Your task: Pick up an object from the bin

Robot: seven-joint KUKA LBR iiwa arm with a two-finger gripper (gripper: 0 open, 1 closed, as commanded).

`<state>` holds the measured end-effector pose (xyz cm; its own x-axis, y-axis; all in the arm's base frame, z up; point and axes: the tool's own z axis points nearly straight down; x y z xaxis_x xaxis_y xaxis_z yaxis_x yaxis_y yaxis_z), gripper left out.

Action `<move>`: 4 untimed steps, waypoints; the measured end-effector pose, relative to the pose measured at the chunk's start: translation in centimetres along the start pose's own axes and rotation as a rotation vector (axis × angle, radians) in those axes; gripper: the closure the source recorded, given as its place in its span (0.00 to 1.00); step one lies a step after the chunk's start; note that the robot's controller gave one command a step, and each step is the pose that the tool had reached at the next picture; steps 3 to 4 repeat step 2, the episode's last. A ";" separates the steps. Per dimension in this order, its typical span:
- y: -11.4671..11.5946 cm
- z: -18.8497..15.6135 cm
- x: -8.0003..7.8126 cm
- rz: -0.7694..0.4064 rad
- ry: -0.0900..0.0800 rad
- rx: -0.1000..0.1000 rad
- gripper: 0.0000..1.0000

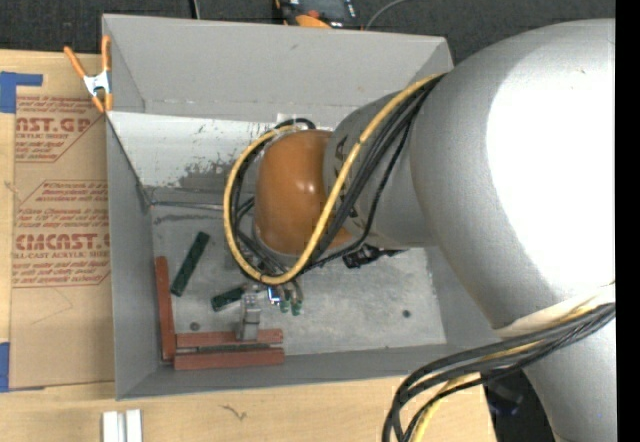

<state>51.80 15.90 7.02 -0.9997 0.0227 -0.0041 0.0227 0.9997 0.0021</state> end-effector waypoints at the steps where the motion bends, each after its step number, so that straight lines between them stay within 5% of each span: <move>1: 0.0 0.0 0.0 -0.001 0.002 0.000 1.00; 2: -0.9 -16.3 -1.4 0.037 -0.006 -0.001 1.00; 4: -0.9 -16.3 -1.4 0.037 -0.006 -0.001 1.00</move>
Offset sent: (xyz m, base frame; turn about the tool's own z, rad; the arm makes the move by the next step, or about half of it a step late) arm 0.0000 0.0000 0.0000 0.0000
